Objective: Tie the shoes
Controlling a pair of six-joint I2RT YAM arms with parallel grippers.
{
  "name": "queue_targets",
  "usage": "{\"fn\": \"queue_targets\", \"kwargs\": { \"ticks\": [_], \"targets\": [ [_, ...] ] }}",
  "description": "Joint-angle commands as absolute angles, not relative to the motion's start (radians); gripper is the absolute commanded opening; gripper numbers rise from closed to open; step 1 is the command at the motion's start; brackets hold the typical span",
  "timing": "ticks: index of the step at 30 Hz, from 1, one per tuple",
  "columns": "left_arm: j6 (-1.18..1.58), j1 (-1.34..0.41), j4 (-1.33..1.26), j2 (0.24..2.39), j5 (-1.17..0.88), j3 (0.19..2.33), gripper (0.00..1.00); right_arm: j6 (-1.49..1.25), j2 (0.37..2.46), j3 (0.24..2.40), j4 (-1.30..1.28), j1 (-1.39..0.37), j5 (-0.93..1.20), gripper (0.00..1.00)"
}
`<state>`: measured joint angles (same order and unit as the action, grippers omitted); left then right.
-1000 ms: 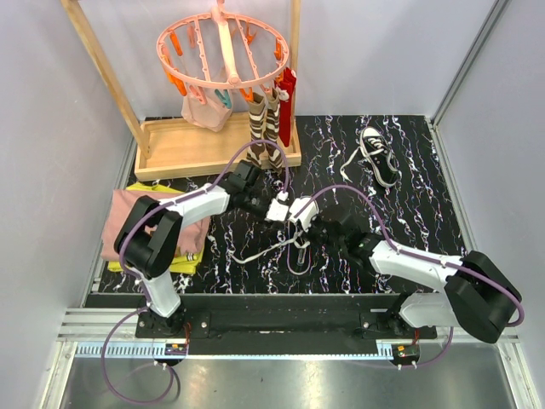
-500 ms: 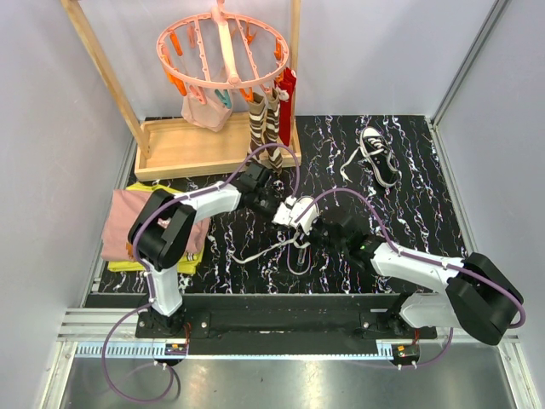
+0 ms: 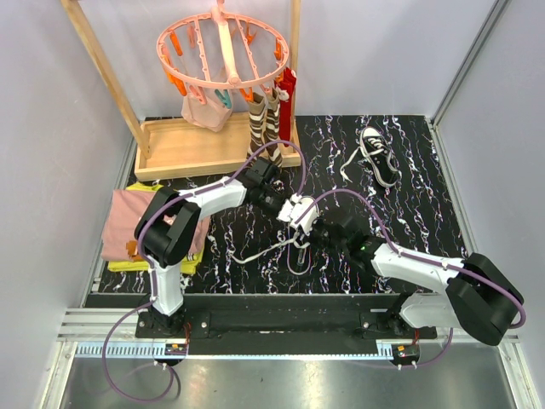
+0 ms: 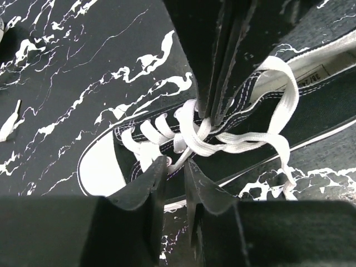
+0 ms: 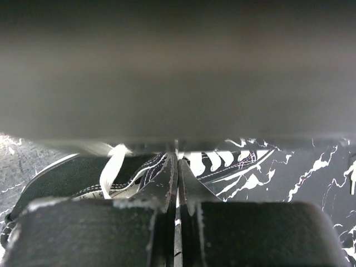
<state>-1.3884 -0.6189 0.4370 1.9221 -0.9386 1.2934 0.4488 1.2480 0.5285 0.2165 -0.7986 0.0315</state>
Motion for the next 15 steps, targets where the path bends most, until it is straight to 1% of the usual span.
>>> {"fn": "queue_targets", "kwargs": {
  "ticks": [1,2,4,5,6,8,9,11,14,15],
  "targets": [
    [-1.47,-0.632,0.494,1.93,-0.959,1.33,0.2,0.459,1.223,0.525,0.27,-0.807,0.032,0.0],
    [-1.471,-0.634,0.497,1.931,-0.954,1.33,0.15,0.46,1.224,0.525,0.27,-0.807,0.031,0.0],
    [-1.453,-0.634,0.505,1.93,-0.948,1.335,0.09,0.462,1.224,0.523,0.265,-0.808,0.023,0.0],
    [-1.43,-0.63,0.508,1.928,-0.94,1.336,0.03,0.462,1.221,0.525,0.261,-0.807,0.015,0.0],
    [-1.418,-0.629,0.511,1.918,-0.939,1.332,0.01,0.462,1.216,0.526,0.255,-0.807,0.009,0.01],
    [-1.385,-0.617,0.512,1.899,-0.948,1.31,0.0,0.463,1.183,0.52,0.23,-0.807,0.011,0.22],
    [-1.368,-0.612,0.511,1.881,-0.954,1.305,0.0,0.48,1.163,0.514,0.206,-0.807,0.024,0.27],
    [-1.291,-0.598,0.512,1.872,-0.983,1.305,0.0,0.511,1.1,0.493,0.186,-0.808,0.087,0.44],
    [-1.14,-0.584,0.509,1.876,-1.017,1.337,0.0,0.541,1.016,0.48,0.14,-0.807,0.144,0.57],
    [-1.108,-0.581,0.509,1.879,-1.025,1.347,0.0,0.546,1.002,0.485,0.1,-0.807,0.156,0.6]
  ]
}}
